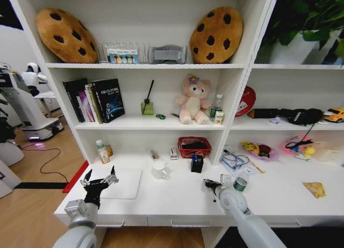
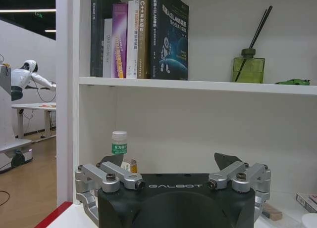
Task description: Organize the objects on the table.
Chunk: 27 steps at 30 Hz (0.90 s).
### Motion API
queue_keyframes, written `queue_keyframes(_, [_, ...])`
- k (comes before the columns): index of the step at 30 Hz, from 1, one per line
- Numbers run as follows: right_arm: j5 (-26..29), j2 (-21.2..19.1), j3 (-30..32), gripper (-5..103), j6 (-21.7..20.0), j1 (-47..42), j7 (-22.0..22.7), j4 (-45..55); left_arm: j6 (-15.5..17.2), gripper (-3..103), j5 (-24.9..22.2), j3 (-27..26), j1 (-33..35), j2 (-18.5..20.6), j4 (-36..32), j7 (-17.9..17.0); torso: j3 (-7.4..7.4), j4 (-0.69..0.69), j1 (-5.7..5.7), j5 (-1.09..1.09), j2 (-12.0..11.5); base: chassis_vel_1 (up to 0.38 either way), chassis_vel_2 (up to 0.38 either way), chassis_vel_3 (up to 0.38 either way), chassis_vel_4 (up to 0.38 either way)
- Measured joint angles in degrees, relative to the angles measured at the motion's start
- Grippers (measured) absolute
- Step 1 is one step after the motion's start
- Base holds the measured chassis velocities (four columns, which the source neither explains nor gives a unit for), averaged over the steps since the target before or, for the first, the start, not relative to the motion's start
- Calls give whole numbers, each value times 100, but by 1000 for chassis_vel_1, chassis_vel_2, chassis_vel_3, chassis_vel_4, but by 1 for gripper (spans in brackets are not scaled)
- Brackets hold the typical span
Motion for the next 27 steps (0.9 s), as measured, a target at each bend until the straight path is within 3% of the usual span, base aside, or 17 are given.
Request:
queue_keyframes(3, [-18,13,-5,22,0,12,-32,-18,0,100,0,0,0,0,0,0,0,-1,0,1,0,0,0,0,0])
queue_keyframes(4, [-38,18,-9,13,0,27,-60,-33,0,100,0,0,0,0,0,0,0,0,0,2,-1,0,0,0,0])
queue_keyframes(10, [-229,34,-5,12,139,112,-258,-80,0,100,0,0,0,0,0,0,3,2,0,7,-4,0,0,0,0])
queue_keyframes(11, [-505,39,14,12,447,117,-557,-31,0,100,0,0,0,0,0,0,7,3,2,16,-7,0,0,0,0])
queue_keyframes(12, [-505,39,14,12,447,117,-557,-31,0,100,0,0,0,0,0,0,7,3,2,16,-7,0,0,0,0])
queue_keyframes(13, [-1056,31,128,12,1053,184,-1134,220,-1,100,0,0,0,0,0,0,7,3,5,10,-8,0,0,0,0])
queue_keyframes(14, [-1056,31,128,12,1053,184,-1134,220,-1,100,0,0,0,0,0,0,7,3,5,10,-8,0,0,0,0])
queue_keyframes(17, [-1974,45,194,12,2038,567,-1989,557,-1,100,0,0,0,0,0,0,4,1,4,8,-6,0,0,0,0])
queue_keyframes(19, [-2122,66,188,12,2215,656,-2100,548,-1,100,0,0,0,0,0,0,4,2,3,6,-6,0,0,0,0])
queue_keyframes(20, [-2656,196,103,12,2851,1024,-2421,281,0,100,0,0,0,0,0,-1,3,2,2,4,-4,0,0,0,0])
queue_keyframes(21, [-2656,196,103,12,2851,1024,-2421,281,0,100,0,0,0,0,0,-1,3,2,2,4,-4,0,0,0,0])
queue_keyframes(22, [-3032,326,28,12,3247,1284,-2590,-100,-1,100,0,0,0,0,0,0,3,4,2,5,-4,0,0,0,0])
queue_keyframes(23, [-3032,326,28,12,3247,1284,-2590,-100,-1,100,0,0,0,0,0,0,3,4,2,5,-4,0,0,0,0])
queue_keyframes(24, [-3276,480,-75,12,3616,1547,-2803,-641,-1,100,0,1,0,0,0,0,3,3,2,4,-4,0,0,0,0])
queue_keyframes(27, [-3514,669,-205,12,3937,1826,-2995,-1402,-1,100,0,0,0,0,0,-1,3,4,3,7,-5,0,0,0,0])
